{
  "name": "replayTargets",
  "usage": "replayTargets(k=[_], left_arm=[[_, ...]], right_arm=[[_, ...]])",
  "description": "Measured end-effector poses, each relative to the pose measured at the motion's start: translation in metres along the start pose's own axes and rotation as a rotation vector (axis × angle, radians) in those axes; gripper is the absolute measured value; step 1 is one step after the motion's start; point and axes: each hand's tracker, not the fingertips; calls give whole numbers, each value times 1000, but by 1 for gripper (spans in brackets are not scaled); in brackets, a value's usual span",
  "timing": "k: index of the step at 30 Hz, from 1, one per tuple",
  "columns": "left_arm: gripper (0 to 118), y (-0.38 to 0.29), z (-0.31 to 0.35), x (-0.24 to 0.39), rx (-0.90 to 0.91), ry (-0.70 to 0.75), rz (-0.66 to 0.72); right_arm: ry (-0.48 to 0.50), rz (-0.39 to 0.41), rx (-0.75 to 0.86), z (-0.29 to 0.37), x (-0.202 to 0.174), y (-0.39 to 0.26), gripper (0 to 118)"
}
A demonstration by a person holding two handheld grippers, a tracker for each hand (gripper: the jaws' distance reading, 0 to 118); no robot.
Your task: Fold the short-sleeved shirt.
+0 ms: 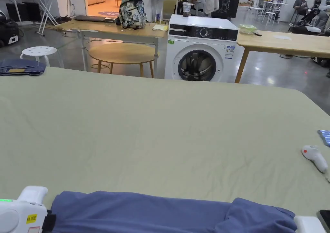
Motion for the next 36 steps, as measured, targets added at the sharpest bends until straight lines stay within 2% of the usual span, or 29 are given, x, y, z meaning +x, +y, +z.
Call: replayTargets(k=[5, 6, 7, 8, 9, 10, 12, 17, 23, 26, 28, 29, 31, 33, 36], left_arm=[[0, 1, -13, -5, 16, 6, 17], [0, 3, -11, -6, 14, 5, 16], [3, 5, -9, -8, 12, 4, 16], [7, 8, -5, -7, 12, 2, 18], [18, 11, 0, -6, 21, 3, 23], [22, 14, 5, -5, 44, 10, 29], [29, 21, 22, 3, 103, 12, 39], [29, 45, 37, 20, 248, -38, 27], [29, 65, 43, 53, 442, 8, 1], [29, 70, 49, 68, 550, -1, 11], [29, 73, 53, 77, 614, 10, 16], [27, 73, 56, 81, 650, 15, 12], [14, 73, 60, 89, 722, 52, -6], [2, 72, 66, 97, 778, 114, -31], [0, 72, 80, 108, 838, 118, -22]], right_arm=[[-21, 17, 21, 1, -10, 0, 3], [-24, 27, 19, -2, -5, 2, 13], [-30, 38, 13, 2, -6, 4, 28], [-42, 44, 11, 8, -7, 6, 49], [-63, 49, 12, 15, -9, 9, 68], [-75, 46, 23, 25, -10, 12, 69], [-79, 39, 98, 40, -12, 18, 69], [-64, -14, 290, 56, -28, 40, 69], [13, -94, 557, 70, -70, 62, 69], [7, -110, 686, 75, -91, 71, 66], [8, -116, 762, 81, -104, 75, 47], [3, -114, 782, 83, -109, 78, 42], [8, -117, 799, 89, -117, 86, 29], [32, -127, 832, 92, -122, 90, 5], [42, -138, 875, 97, -129, 94, 0]])
